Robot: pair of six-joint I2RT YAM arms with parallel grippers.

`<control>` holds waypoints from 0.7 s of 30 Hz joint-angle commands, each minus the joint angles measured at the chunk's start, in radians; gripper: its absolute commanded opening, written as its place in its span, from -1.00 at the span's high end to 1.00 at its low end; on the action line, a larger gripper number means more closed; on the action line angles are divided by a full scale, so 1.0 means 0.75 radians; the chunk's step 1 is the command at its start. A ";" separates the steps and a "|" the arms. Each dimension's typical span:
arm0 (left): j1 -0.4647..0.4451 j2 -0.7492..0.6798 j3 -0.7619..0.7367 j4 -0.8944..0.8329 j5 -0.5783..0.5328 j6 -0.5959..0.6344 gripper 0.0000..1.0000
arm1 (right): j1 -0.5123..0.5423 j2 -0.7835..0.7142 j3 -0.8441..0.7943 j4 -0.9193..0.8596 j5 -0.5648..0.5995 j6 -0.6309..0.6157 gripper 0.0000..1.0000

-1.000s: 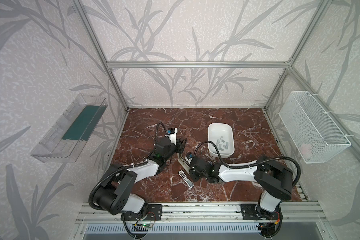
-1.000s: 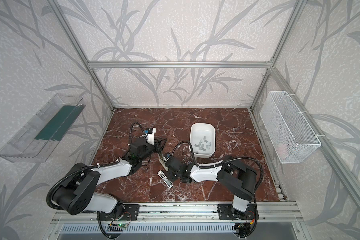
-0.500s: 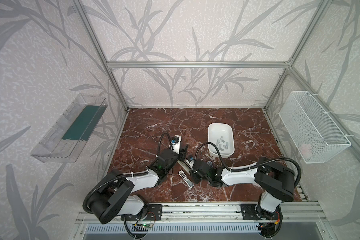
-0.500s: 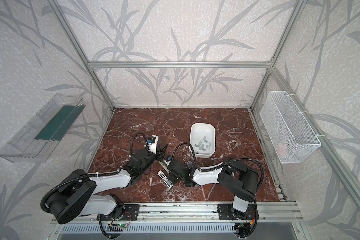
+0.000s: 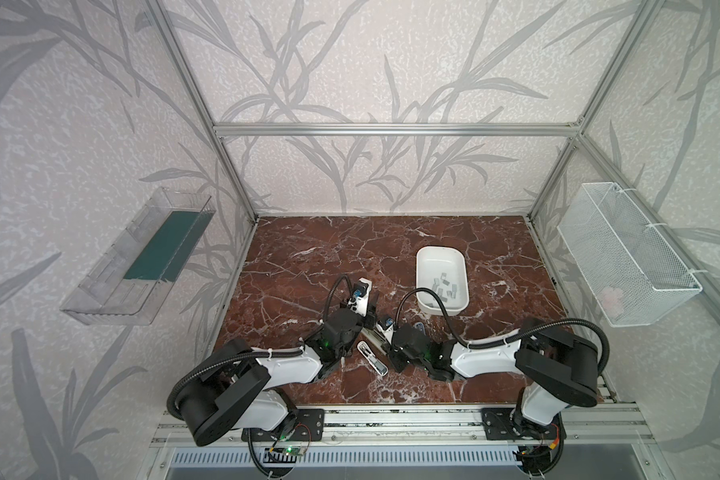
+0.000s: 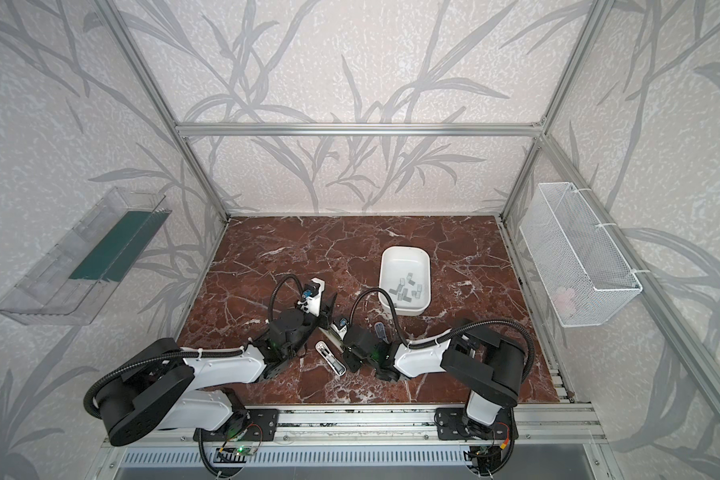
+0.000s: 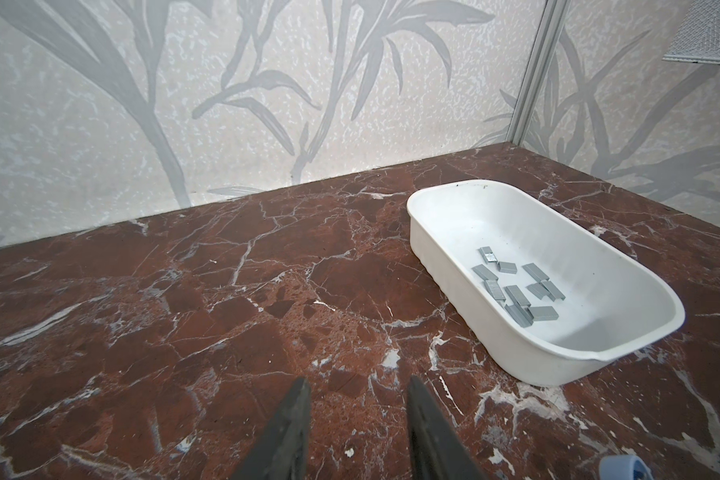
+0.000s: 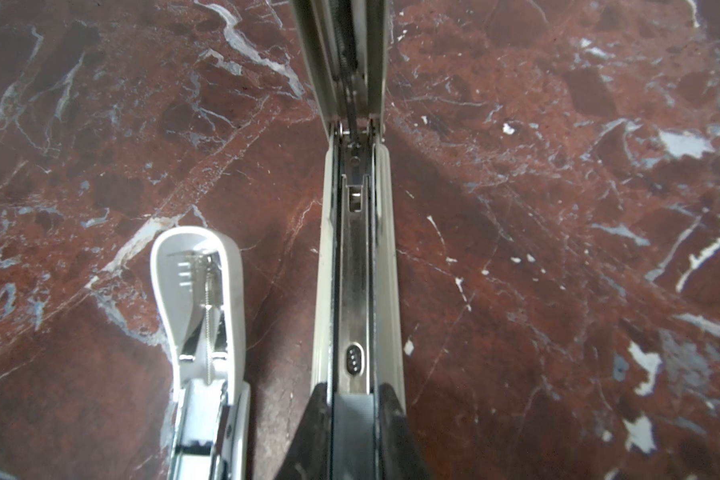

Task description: Load the staples into the stapler

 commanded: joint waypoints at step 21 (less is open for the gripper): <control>-0.230 0.195 0.030 -0.124 -0.350 0.226 0.40 | -0.088 -0.301 -0.232 0.051 -0.017 0.229 -0.05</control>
